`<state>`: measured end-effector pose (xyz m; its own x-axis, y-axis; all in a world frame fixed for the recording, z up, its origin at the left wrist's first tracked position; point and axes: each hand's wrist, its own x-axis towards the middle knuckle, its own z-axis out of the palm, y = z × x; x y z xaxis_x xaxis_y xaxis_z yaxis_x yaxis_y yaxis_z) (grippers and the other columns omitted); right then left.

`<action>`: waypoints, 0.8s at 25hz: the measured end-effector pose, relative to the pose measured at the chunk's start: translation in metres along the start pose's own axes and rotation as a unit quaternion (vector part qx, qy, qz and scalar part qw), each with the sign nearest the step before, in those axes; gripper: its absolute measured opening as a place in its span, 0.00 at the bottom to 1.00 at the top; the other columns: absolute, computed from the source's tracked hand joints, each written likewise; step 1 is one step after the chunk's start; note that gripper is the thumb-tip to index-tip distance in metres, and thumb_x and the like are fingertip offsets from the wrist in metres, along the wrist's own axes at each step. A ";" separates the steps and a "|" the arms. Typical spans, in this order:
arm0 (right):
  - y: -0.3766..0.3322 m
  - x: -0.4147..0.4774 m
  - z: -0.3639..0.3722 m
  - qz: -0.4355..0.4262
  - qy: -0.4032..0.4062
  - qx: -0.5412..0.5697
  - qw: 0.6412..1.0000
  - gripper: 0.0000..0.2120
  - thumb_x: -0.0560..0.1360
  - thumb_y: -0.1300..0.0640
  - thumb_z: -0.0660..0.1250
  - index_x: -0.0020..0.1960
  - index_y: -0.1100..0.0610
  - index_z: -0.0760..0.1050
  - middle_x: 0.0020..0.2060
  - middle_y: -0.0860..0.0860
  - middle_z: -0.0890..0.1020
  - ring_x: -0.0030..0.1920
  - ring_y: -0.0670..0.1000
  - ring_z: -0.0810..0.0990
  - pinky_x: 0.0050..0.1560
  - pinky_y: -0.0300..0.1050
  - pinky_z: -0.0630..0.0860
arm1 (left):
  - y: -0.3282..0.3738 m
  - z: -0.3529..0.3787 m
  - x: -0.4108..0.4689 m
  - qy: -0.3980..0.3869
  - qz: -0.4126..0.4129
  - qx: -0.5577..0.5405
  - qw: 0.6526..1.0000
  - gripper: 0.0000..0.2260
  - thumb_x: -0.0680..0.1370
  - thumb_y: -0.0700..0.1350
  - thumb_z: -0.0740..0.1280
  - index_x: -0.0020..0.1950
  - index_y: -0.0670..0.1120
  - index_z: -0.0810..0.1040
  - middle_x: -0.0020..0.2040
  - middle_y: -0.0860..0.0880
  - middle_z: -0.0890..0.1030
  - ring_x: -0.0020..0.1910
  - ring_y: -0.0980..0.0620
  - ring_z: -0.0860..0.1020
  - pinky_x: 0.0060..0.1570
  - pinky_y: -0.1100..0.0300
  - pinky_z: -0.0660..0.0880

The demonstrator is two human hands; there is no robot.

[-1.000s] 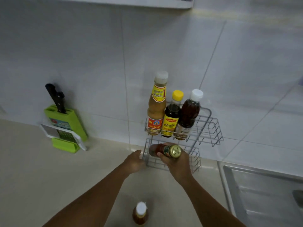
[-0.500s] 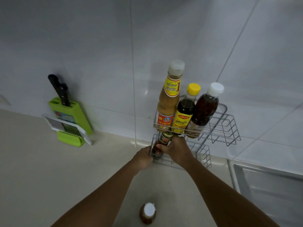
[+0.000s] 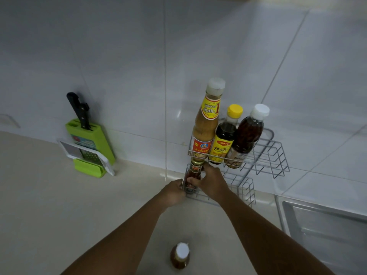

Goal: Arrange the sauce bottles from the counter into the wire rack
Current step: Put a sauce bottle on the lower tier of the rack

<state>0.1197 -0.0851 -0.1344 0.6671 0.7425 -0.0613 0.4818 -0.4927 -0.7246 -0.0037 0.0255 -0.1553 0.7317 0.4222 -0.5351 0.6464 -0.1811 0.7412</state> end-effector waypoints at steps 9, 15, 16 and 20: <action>0.000 -0.044 -0.007 0.015 0.030 0.089 0.995 0.31 0.76 0.60 0.73 0.77 0.54 0.68 0.70 0.53 0.79 0.59 0.54 0.83 0.60 0.53 0.82 | 0.000 -0.044 -0.063 -0.043 0.029 0.081 0.995 0.24 0.79 0.35 0.57 0.76 0.47 0.66 0.72 0.43 0.73 0.70 0.44 0.72 0.64 0.56 0.71; -0.040 -0.125 -0.017 -0.068 -0.007 0.112 0.991 0.13 0.76 0.53 0.73 0.60 0.48 0.82 0.50 0.47 0.86 0.41 0.50 0.85 0.40 0.40 0.81 | -0.007 -0.033 -0.116 -0.157 0.047 0.236 0.958 0.32 0.76 0.33 0.66 0.78 0.49 0.62 0.73 0.46 0.71 0.70 0.46 0.72 0.67 0.52 0.74; -0.045 -0.142 -0.018 -0.092 -0.069 0.082 0.990 0.14 0.74 0.48 0.74 0.59 0.47 0.82 0.49 0.46 0.86 0.42 0.48 0.85 0.41 0.42 0.82 | -0.009 -0.028 -0.122 -0.171 0.049 0.260 0.949 0.34 0.75 0.34 0.68 0.78 0.49 0.62 0.74 0.47 0.71 0.71 0.47 0.72 0.66 0.52 0.74; -0.050 -0.179 0.003 -0.178 -0.186 -0.118 0.959 0.11 0.71 0.48 0.74 0.48 0.54 0.82 0.43 0.51 0.82 0.41 0.47 0.81 0.44 0.49 0.80 | -0.017 -0.007 -0.132 -0.154 0.095 0.308 0.934 0.36 0.69 0.39 0.75 0.74 0.50 0.67 0.70 0.49 0.73 0.66 0.47 0.74 0.64 0.49 0.76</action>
<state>-0.0252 -0.1922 -0.0894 0.2084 0.9718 -0.1104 0.7864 -0.2336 -0.5719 -0.1128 -0.0205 -0.0942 0.8114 0.0718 -0.5800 0.4314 -0.7432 0.5114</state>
